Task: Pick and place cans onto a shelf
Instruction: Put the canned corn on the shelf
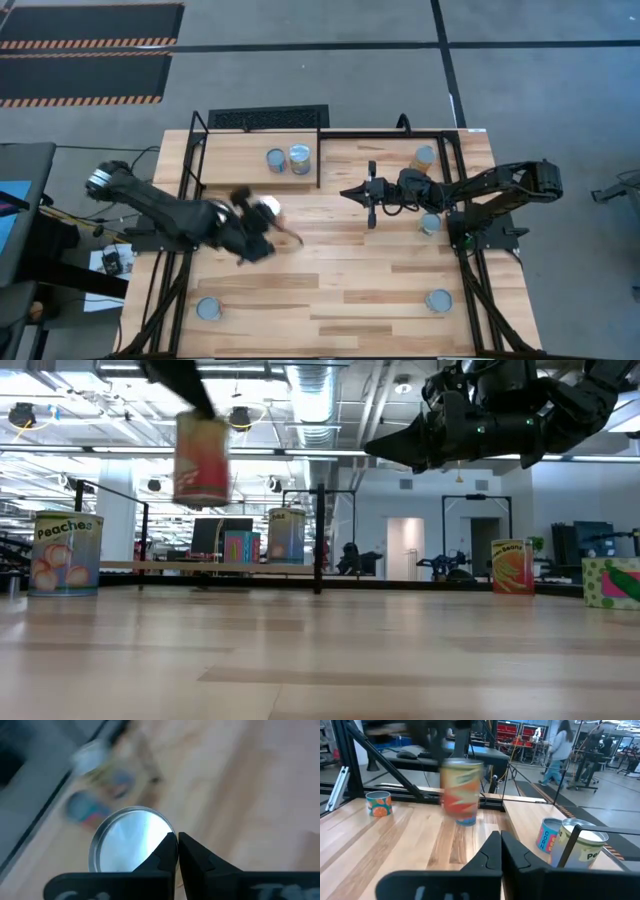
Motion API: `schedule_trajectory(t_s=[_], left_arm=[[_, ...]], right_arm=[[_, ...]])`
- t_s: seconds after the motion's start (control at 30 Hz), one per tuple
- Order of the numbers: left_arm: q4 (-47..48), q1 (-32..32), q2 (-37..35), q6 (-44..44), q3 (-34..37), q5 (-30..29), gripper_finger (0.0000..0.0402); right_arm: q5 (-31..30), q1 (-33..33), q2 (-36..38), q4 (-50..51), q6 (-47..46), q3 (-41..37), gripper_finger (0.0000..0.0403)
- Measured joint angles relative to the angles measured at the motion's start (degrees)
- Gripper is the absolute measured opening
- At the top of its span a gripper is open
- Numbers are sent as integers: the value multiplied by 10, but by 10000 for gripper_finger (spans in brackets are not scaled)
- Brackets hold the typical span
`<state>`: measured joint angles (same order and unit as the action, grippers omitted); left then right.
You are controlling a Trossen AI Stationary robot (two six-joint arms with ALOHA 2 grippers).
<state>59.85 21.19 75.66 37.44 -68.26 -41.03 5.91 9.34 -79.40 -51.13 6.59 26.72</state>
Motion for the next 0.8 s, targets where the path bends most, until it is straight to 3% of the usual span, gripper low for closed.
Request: schedule_trajectory(t_s=[0.13,0.33,0.57,0.8], left_arm=[[-4,-83,-78,10,69,-3,0],[-116,-254,-152,-109,172,38,0],[-223,-427,-143,-234,207,147,0],[-271,-486,-107,-273,207,192,0]], right_arm=[[0,0,0,-3,-2,0,8],[0,0,0,-3,-6,0,8],[0,0,0,-4,-5,0,8],[0,0,0,-3,-2,0,8]])
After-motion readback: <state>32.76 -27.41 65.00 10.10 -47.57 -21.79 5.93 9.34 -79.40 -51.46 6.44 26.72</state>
